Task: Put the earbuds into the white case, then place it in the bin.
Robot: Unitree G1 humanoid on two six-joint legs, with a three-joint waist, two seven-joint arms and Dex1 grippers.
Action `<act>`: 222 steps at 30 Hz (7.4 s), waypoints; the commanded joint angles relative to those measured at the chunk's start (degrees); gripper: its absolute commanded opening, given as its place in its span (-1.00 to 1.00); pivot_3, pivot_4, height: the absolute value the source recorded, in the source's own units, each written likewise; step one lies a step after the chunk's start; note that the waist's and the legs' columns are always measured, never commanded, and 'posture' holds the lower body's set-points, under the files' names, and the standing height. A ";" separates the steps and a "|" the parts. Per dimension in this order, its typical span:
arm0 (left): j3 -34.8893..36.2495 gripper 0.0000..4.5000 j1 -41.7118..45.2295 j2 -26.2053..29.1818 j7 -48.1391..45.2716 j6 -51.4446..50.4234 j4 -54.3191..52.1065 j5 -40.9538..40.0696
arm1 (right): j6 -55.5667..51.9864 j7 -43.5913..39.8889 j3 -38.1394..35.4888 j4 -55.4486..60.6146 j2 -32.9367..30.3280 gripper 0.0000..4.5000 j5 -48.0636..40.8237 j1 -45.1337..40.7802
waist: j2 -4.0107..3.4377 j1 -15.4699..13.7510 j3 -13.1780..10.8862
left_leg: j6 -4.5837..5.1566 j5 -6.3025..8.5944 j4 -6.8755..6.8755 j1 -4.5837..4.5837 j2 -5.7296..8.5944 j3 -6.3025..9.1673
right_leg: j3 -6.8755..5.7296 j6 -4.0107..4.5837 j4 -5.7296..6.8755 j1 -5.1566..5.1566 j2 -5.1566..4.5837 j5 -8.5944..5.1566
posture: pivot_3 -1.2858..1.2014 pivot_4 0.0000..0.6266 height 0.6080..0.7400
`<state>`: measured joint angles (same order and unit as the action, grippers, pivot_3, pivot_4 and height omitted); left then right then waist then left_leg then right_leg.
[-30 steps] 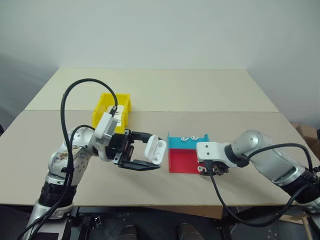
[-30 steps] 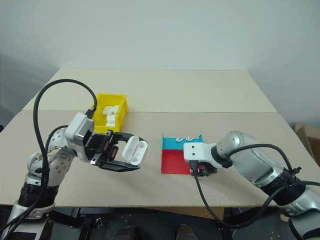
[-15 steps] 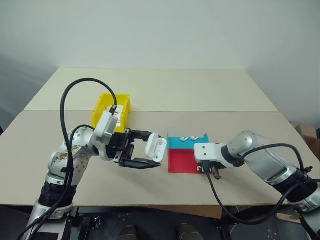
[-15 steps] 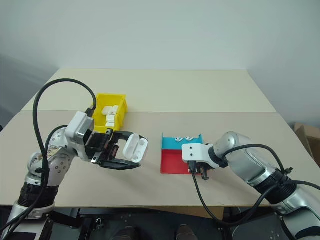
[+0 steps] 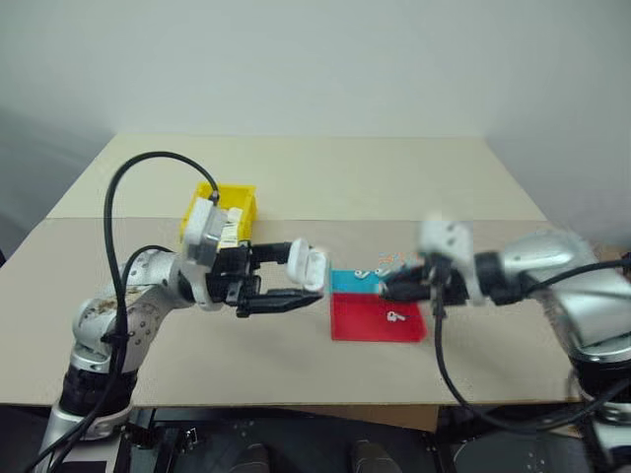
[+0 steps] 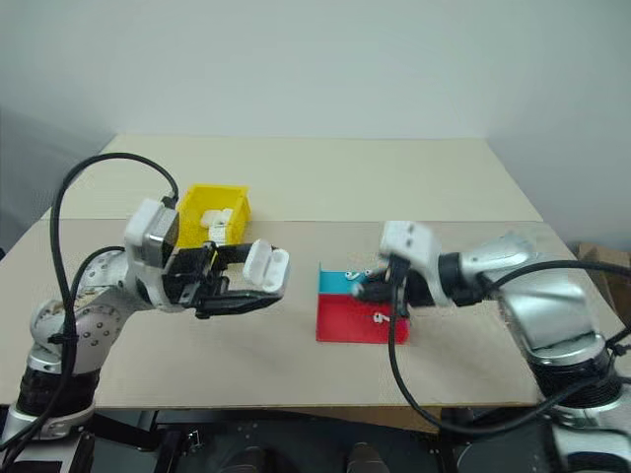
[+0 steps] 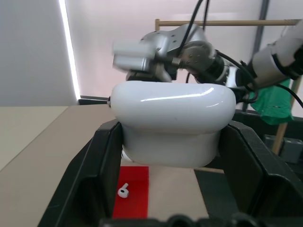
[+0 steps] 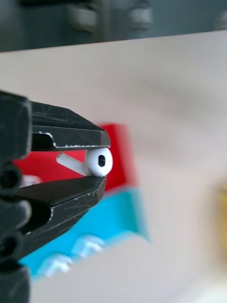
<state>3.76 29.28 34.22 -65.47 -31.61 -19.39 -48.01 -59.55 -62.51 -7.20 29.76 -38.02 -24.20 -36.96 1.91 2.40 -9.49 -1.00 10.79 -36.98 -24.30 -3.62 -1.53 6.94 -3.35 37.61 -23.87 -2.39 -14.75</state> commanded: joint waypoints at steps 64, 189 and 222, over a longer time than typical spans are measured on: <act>-4.22 0.23 10.32 -4.75 -3.85 5.71 12.65 9.57 | 13.44 25.58 -2.06 2.74 4.63 0.54 -26.88 -1.85 | -0.02 0.13 0.00 | -0.01 -0.01 0.10 -0.18 0.01 0.01 | -0.01 0.02 -0.10 -0.16 -0.01 -0.01 | 0.03 -0.52 1.00; -2.62 0.23 13.52 -3.38 -2.43 8.01 17.54 9.76 | -31.86 19.80 -30.42 -2.03 30.82 -0.70 -17.24 -18.70 | -0.14 0.17 -0.11 | -0.05 -0.03 0.16 -0.09 -0.02 0.00 | -0.02 0.09 0.06 -0.19 0.04 0.07 | 0.03 -0.52 1.00; -1.84 0.23 18.15 -6.71 -5.57 7.81 22.04 10.84 | -4.91 34.11 -6.19 6.41 27.67 -0.38 -25.47 0.41 | -0.14 1.53 -0.10 | -0.05 -0.03 0.16 -0.33 -0.03 0.04 | -0.04 0.05 -0.07 -0.33 0.05 0.05 | 0.03 -0.52 1.00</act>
<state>-0.03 46.42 27.34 -71.36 -24.15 4.84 -35.94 -66.04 -27.67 -15.10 35.26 -9.58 -48.56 -37.01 1.76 3.93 -9.59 -1.05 10.76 -36.82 -24.63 -3.65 -1.48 6.90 -3.30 37.54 -24.20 -2.34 -14.70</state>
